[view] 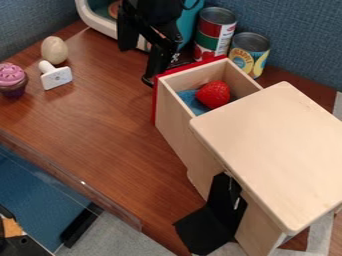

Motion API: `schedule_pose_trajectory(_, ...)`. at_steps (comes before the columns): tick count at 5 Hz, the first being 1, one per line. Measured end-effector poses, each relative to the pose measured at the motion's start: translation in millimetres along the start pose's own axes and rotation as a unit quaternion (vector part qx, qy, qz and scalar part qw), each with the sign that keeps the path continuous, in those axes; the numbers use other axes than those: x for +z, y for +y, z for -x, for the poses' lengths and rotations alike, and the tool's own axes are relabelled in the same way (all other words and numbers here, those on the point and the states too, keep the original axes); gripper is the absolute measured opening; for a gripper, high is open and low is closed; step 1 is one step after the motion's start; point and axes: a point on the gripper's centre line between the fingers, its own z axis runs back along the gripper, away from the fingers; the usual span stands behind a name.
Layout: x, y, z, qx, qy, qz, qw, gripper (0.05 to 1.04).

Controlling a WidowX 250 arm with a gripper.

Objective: Closed the drawer

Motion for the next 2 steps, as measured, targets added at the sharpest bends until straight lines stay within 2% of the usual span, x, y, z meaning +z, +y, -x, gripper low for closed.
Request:
schedule_pose_trajectory(1,-7.4,-2.6,-1.0,-0.005,0.008,0.007,0.9999,1.001)
schedule_pose_trajectory(2,-18.5,22.5,-14.3,-0.032,-0.038,0.018,0.9986,1.001)
